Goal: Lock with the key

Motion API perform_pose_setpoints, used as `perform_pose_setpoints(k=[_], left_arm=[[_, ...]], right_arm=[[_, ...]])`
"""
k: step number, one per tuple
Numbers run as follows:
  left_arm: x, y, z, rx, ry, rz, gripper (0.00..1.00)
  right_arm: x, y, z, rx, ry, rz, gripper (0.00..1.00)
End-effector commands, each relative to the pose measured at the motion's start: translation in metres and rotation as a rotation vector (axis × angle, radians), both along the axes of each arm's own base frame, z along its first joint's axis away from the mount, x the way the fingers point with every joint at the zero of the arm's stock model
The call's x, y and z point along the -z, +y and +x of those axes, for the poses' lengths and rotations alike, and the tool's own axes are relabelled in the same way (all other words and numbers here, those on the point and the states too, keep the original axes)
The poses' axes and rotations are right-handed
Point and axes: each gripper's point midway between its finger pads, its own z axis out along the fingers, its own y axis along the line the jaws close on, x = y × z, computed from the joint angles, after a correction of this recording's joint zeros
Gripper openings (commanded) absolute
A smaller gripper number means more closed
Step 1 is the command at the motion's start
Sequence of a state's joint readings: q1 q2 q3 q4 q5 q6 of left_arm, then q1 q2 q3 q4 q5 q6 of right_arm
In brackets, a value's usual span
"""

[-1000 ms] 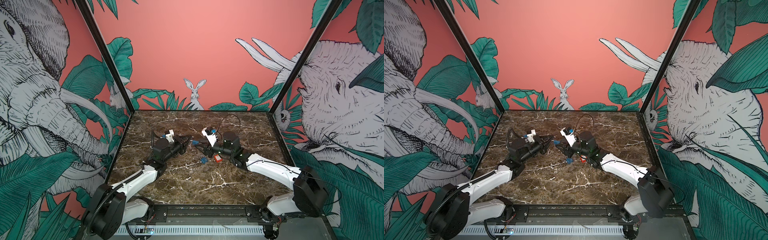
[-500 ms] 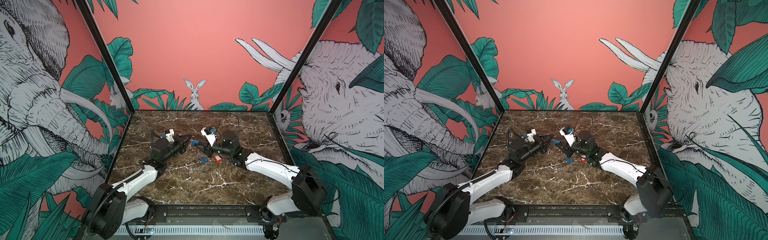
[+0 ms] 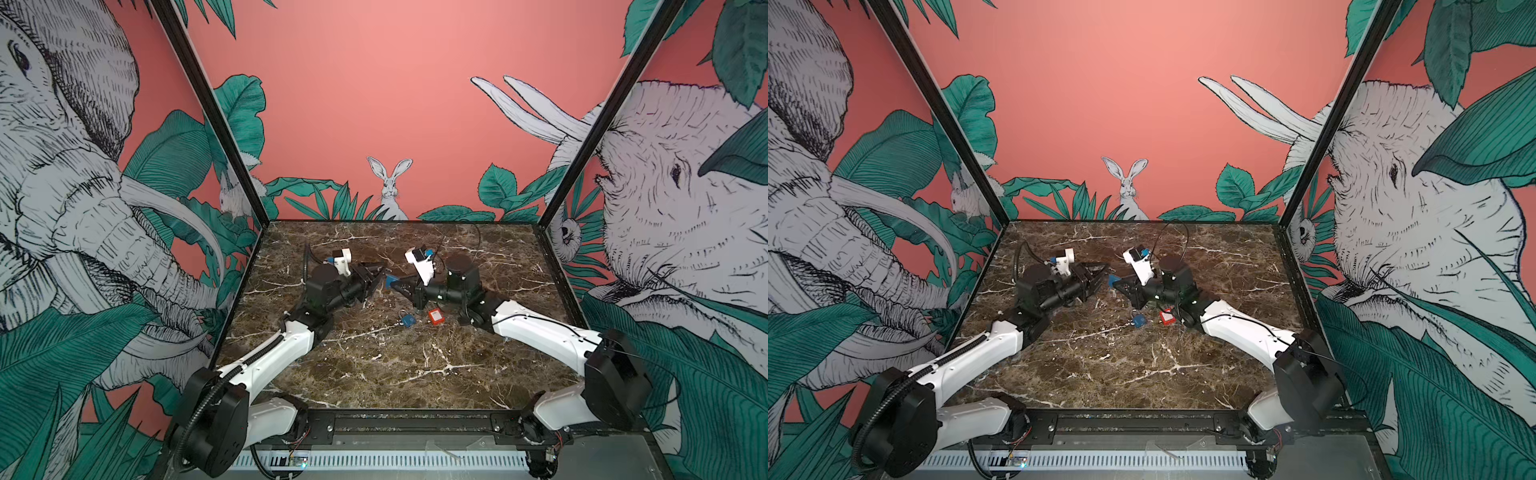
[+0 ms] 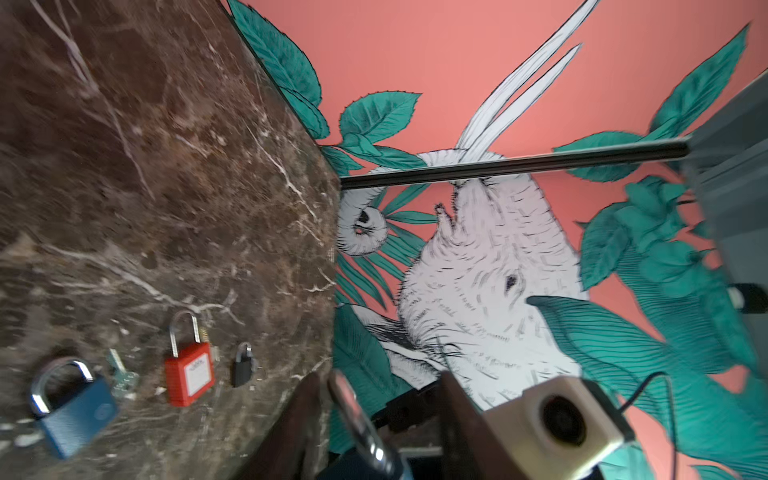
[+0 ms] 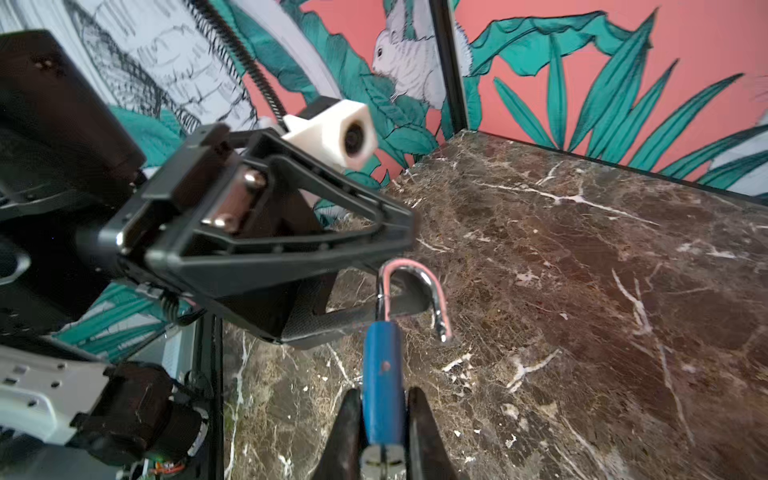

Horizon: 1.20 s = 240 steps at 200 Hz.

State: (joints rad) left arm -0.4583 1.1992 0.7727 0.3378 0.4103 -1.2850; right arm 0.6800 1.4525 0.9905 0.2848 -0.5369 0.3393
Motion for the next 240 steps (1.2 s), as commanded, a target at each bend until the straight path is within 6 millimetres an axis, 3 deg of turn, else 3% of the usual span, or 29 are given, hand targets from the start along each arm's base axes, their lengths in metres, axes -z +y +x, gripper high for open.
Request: perform_pose_setpoints(k=[1, 52, 78, 106, 124, 155, 213, 240], left_arm=[[0.004, 0.009, -0.005, 0.058, -0.107, 0.297, 0.97], [-0.005, 0.027, 0.005, 0.015, -0.373, 0.552, 0.98], [-0.005, 0.043, 0.002, -0.062, -0.527, 0.632, 0.97], [-0.007, 0.044, -0.011, -0.046, -0.695, 0.688, 0.97], [-0.004, 0.039, -0.022, 0.011, -0.776, 0.713, 0.97], [-0.006, 0.031, -0.041, 0.073, -0.901, 0.681, 0.98], [-0.023, 0.005, -0.079, 0.253, -1.046, 0.498, 0.97], [-0.023, -0.009, -0.088, 0.39, -1.009, 0.432, 0.97]], right_arm=[[-0.024, -0.008, 0.0, -0.011, 0.081, 0.089, 0.0], [-0.018, -0.026, 0.003, 0.002, 0.281, 0.142, 0.0], [-0.029, -0.027, -0.015, -0.08, 0.341, 0.18, 0.0], [-0.045, -0.029, -0.031, -0.179, 0.444, 0.231, 0.0], [-0.057, -0.027, -0.041, -0.273, 0.552, 0.281, 0.0], [-0.053, -0.023, -0.058, -0.402, 0.753, 0.251, 0.0], [-0.04, -0.026, -0.06, -0.379, 0.751, 0.215, 0.0], [-0.04, -0.025, -0.058, -0.386, 0.738, 0.222, 0.0]])
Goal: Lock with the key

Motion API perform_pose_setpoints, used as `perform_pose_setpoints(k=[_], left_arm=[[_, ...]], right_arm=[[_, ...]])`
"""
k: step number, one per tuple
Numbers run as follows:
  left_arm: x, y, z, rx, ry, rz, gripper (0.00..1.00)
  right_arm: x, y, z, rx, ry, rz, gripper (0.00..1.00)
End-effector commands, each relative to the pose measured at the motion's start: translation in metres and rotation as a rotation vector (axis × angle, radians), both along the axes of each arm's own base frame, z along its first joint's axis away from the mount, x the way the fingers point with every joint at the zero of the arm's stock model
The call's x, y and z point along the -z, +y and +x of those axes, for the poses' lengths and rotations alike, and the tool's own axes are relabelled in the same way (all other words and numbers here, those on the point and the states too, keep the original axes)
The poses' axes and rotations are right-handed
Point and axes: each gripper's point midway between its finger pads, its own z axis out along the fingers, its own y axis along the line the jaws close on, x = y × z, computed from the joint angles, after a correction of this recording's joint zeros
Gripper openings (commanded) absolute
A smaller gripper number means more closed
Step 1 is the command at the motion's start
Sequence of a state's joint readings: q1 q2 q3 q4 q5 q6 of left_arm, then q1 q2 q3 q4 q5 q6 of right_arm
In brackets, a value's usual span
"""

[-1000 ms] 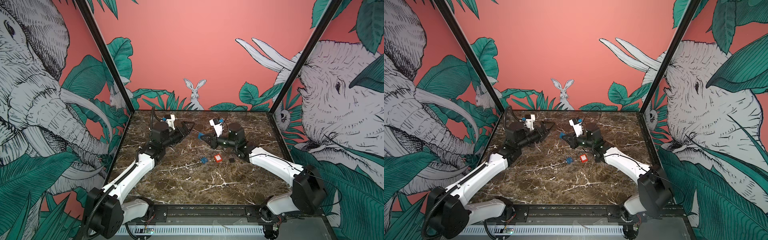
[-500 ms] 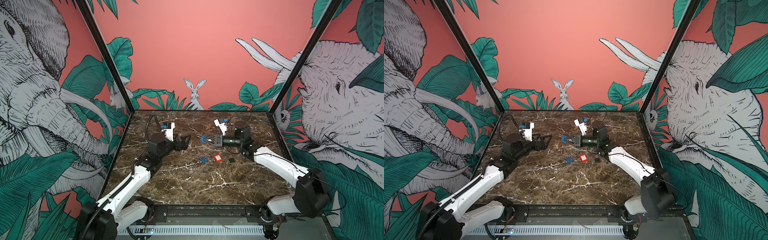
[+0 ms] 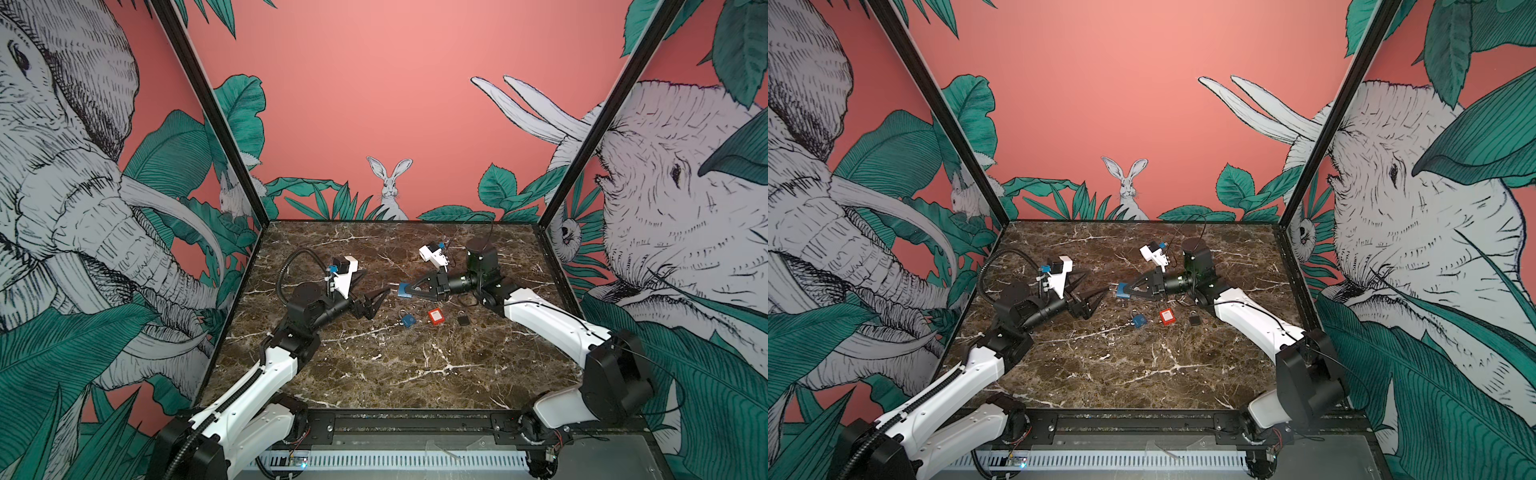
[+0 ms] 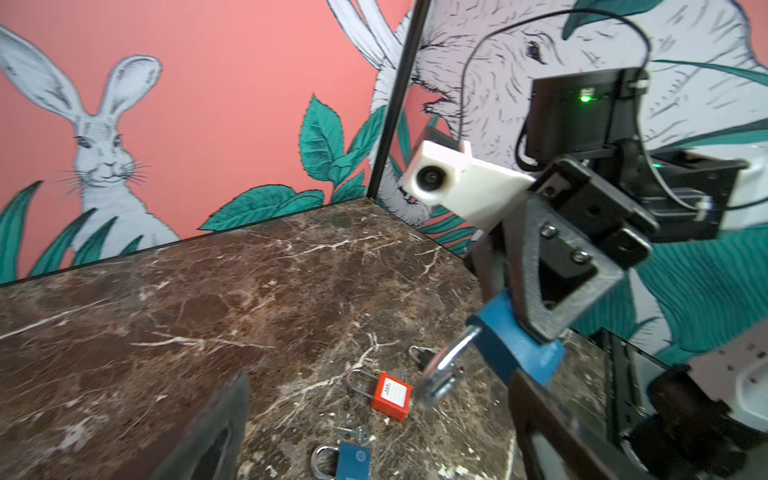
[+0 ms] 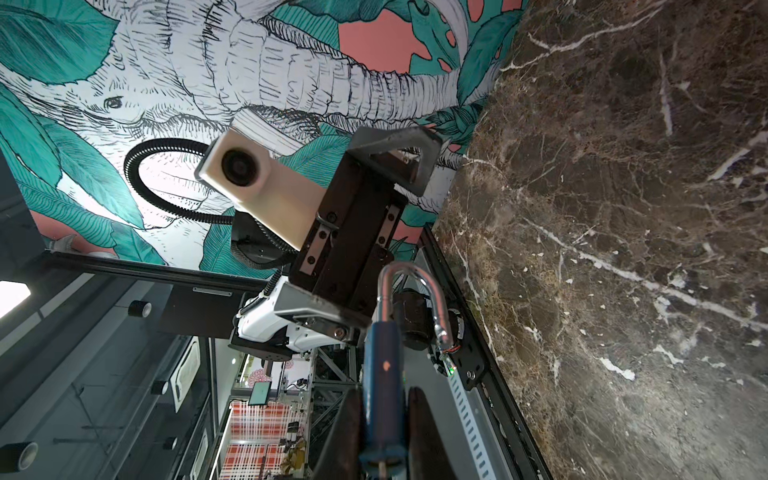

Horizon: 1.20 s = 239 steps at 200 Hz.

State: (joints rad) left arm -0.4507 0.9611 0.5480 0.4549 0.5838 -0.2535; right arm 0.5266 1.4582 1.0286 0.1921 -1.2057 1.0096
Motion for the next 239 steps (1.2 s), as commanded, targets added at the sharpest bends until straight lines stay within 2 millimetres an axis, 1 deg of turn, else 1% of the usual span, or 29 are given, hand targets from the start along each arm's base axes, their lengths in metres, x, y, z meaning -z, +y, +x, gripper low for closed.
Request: perform_pose_setpoints(k=[1, 9, 22, 44, 72, 109, 126, 151, 176, 198, 224, 239], left_arm=[[-0.02, -0.018, -0.019, 0.182, -0.016, -0.023, 0.96], [-0.022, -0.022, -0.022, 0.225, 0.007, -0.034, 0.95], [-0.025, -0.029, -0.026, 0.294, 0.036, -0.059, 0.89], [-0.026, -0.036, -0.023, 0.343, 0.102, -0.092, 0.85], [-0.028, -0.043, -0.025, 0.412, 0.151, -0.118, 0.77], [-0.034, -0.041, -0.028, 0.415, 0.137, -0.135, 0.75], [-0.036, -0.04, -0.029, 0.412, 0.143, -0.138, 0.7], [-0.037, -0.039, -0.03, 0.404, 0.158, -0.158, 0.61], [-0.036, -0.038, -0.029, 0.389, 0.165, -0.172, 0.58], [-0.034, -0.037, -0.027, 0.384, 0.179, -0.174, 0.54], [-0.032, -0.038, -0.025, 0.373, 0.193, -0.18, 0.49], [-0.033, -0.037, -0.021, 0.352, 0.207, -0.189, 0.47]], right_arm=[[-0.017, -0.001, -0.001, -0.028, -0.077, 0.052, 0.0], [-0.019, 0.0, -0.001, -0.03, -0.086, 0.059, 0.0], [-0.021, 0.0, -0.001, -0.034, -0.09, 0.067, 0.0], [-0.023, -0.001, -0.004, -0.045, -0.098, 0.074, 0.0], [-0.026, -0.003, -0.008, -0.042, -0.12, 0.077, 0.0], [-0.023, -0.006, -0.005, -0.01, -0.14, 0.067, 0.0], [-0.025, -0.008, -0.002, 0.002, -0.152, 0.069, 0.0], [-0.027, -0.012, 0.003, 0.029, -0.17, 0.071, 0.0], [-0.028, -0.015, 0.007, 0.048, -0.177, 0.077, 0.0], [-0.03, -0.019, 0.01, 0.065, -0.185, 0.079, 0.0], [-0.033, -0.022, 0.008, 0.07, -0.208, 0.083, 0.0], [-0.03, -0.023, 0.007, 0.076, -0.216, 0.074, 0.0]])
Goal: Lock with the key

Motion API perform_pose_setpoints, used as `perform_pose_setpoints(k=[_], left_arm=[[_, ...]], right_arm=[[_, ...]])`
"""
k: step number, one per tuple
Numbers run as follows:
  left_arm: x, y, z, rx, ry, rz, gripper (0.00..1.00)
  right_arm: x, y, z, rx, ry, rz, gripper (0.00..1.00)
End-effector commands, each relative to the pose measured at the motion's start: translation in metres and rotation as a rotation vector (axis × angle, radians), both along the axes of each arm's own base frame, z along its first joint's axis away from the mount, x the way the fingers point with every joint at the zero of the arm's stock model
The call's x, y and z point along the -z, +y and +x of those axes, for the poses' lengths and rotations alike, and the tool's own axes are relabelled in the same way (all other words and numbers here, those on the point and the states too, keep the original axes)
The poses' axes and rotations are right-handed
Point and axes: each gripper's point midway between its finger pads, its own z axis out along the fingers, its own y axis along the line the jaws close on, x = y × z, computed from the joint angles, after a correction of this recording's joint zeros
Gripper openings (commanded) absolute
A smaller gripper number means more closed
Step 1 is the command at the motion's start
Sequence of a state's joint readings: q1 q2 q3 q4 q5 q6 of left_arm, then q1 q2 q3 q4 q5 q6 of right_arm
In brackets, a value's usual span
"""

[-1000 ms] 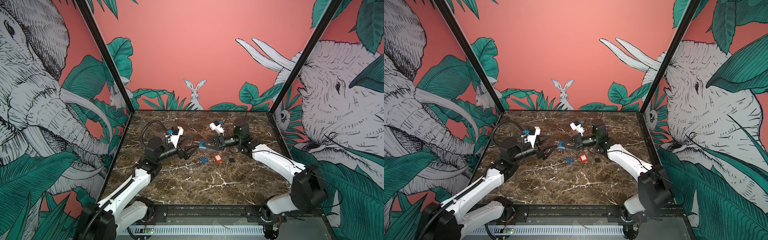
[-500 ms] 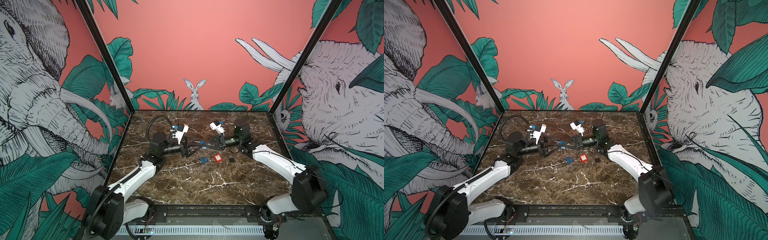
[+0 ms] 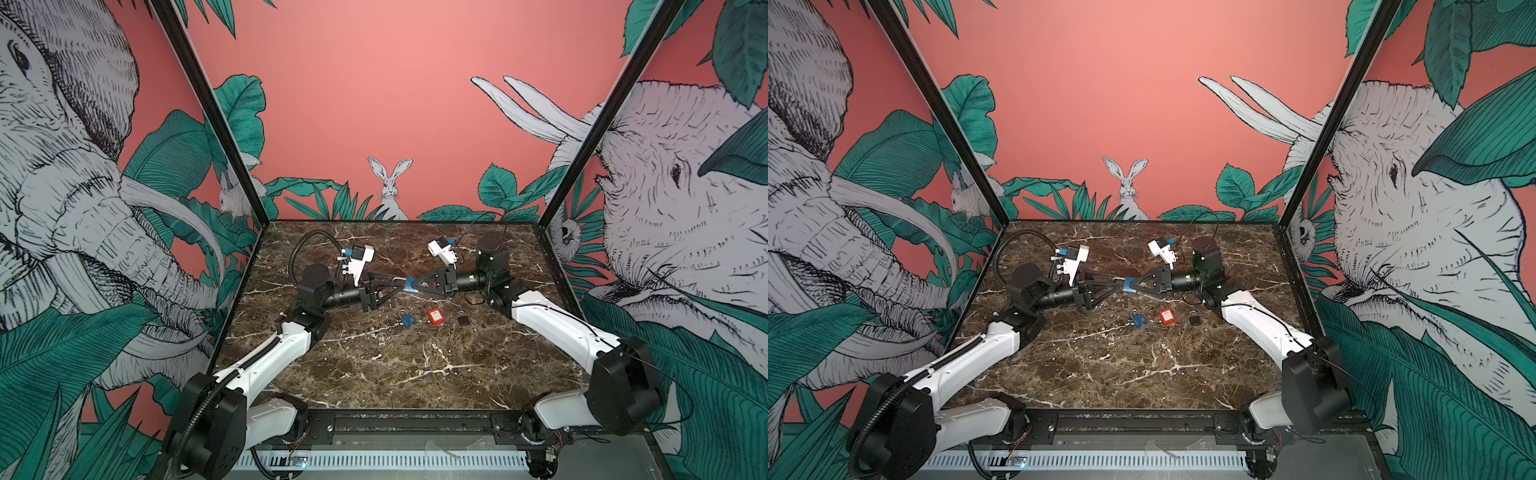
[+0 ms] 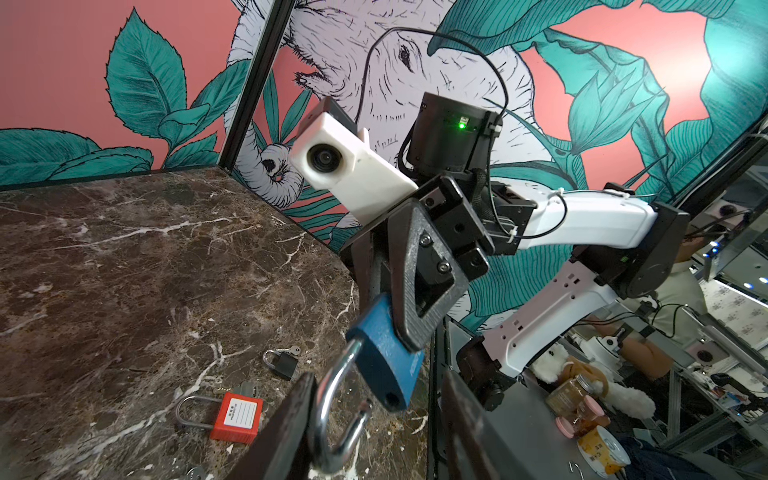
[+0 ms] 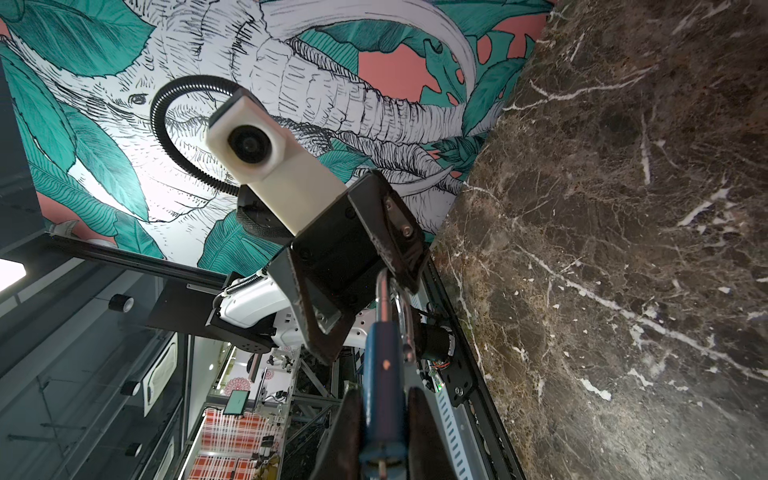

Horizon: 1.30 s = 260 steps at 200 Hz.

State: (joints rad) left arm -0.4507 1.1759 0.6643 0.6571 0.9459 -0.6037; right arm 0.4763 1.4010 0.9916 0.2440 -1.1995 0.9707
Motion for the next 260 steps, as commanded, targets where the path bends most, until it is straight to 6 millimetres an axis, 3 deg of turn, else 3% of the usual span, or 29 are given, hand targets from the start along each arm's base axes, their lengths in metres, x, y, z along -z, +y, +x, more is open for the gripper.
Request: perform_pose_setpoints(k=[1, 56, 119, 133, 260], left_arm=[[-0.01, 0.003, -0.002, -0.015, -0.02, -0.031, 0.46], [-0.013, 0.001, 0.0, -0.001, 0.018, -0.044, 0.36], [-0.009, -0.002, 0.003, 0.012, 0.049, -0.041, 0.16], [-0.01, -0.001, 0.004, 0.001, 0.048, -0.045, 0.0], [-0.023, -0.004, 0.005, 0.019, 0.109, -0.073, 0.0]], right_arm=[[-0.018, -0.005, 0.0, 0.024, -0.114, 0.034, 0.0], [-0.016, -0.008, 0.001, 0.049, -0.149, 0.022, 0.0], [-0.017, -0.008, 0.002, 0.056, -0.169, 0.021, 0.0], [-0.017, -0.008, 0.002, 0.058, -0.175, 0.017, 0.0], [-0.004, -0.013, 0.006, 0.101, -0.292, -0.033, 0.0]])
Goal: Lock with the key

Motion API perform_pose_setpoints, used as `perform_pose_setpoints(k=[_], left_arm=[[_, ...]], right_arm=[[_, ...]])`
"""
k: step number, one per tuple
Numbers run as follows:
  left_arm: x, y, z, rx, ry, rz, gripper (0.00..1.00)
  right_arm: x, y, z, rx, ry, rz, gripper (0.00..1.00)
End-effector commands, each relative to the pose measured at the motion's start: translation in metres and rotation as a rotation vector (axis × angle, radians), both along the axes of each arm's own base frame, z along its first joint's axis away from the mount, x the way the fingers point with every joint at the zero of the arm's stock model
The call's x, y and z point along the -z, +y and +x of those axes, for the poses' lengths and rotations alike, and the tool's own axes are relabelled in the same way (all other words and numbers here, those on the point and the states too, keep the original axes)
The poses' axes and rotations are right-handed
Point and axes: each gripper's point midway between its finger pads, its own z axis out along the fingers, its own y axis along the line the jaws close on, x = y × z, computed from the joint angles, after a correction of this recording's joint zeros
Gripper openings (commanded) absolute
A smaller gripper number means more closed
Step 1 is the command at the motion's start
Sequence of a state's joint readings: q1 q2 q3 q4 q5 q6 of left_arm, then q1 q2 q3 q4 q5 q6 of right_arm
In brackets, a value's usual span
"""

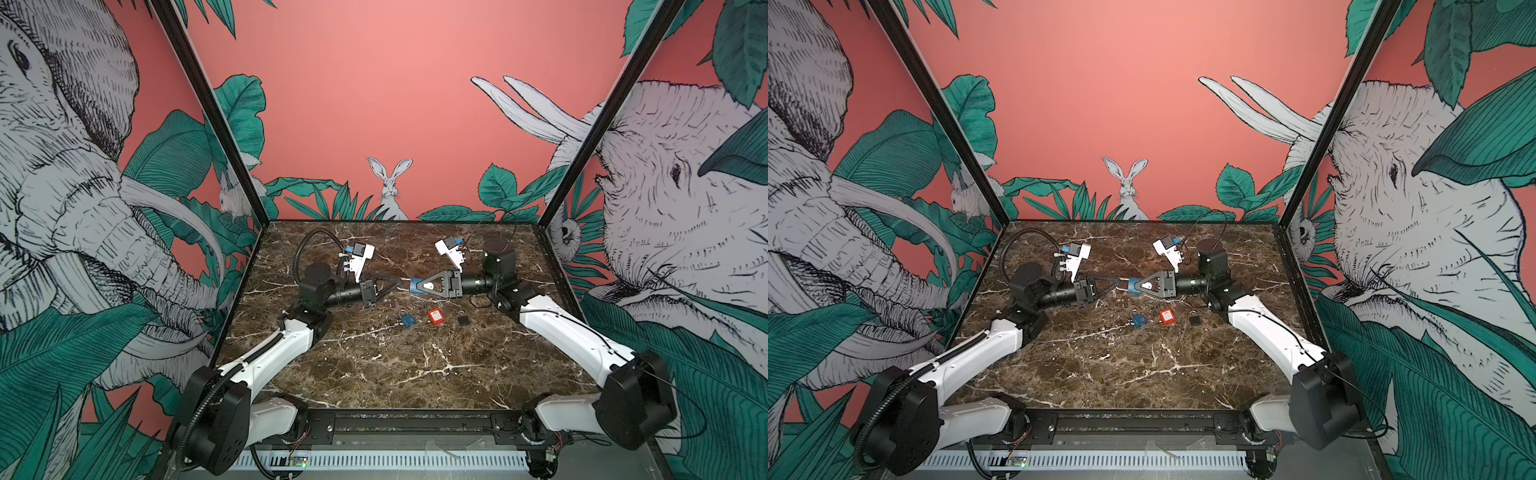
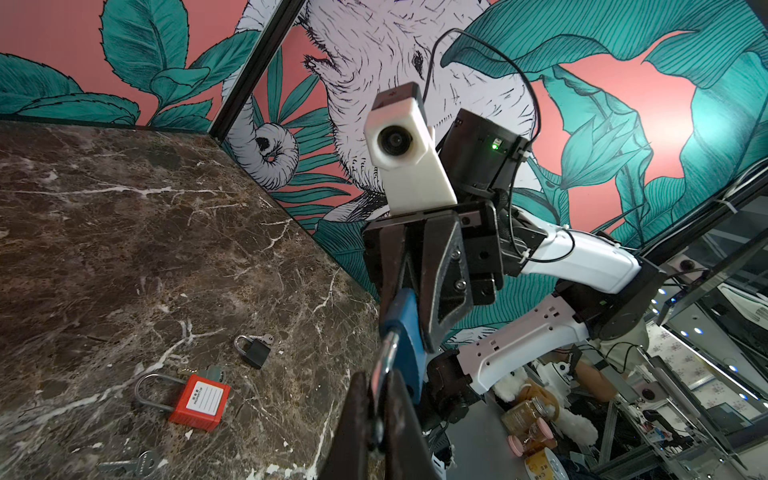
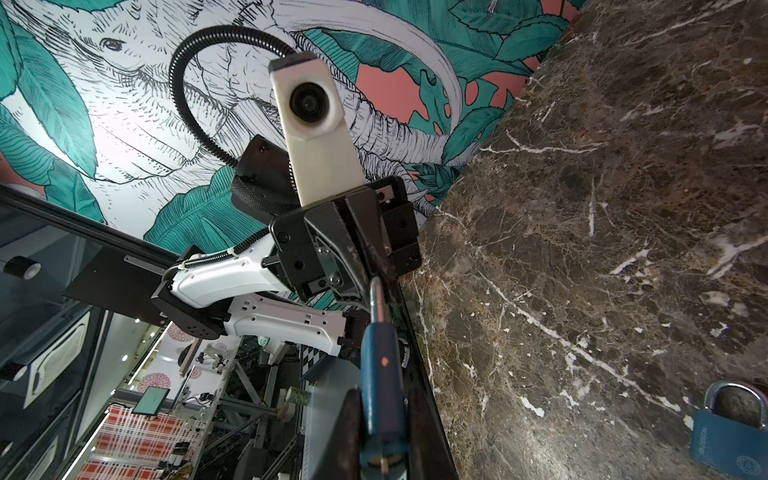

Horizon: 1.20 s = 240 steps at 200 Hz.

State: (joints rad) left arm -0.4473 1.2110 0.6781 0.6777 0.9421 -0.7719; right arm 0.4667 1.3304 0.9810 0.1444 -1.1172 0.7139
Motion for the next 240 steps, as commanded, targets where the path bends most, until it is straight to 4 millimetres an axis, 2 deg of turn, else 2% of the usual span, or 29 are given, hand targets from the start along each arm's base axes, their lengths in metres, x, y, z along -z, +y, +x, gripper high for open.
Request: perform_pose_setpoints(k=[1, 71, 173, 240], left_arm=[[-0.025, -0.001, -0.003, 0.017, -0.058, -0.045, 0.0], [-0.03, -0.003, -0.005, 0.021, -0.052, -0.061, 0.0], [-0.029, -0.012, -0.012, 0.056, -0.055, -0.069, 0.0], [-0.025, -0.022, -0.022, 0.109, -0.058, -0.059, 0.0]], right_arm=[[-0.002, -0.002, 0.006, 0.043, -0.063, -0.002, 0.0], [-0.003, 0.0, 0.011, 0.06, -0.086, -0.001, 0.0], [-0.001, 0.016, 0.013, 0.045, -0.126, -0.006, 0.0], [-0.015, 0.022, 0.024, 0.056, -0.163, 0.022, 0.0]])
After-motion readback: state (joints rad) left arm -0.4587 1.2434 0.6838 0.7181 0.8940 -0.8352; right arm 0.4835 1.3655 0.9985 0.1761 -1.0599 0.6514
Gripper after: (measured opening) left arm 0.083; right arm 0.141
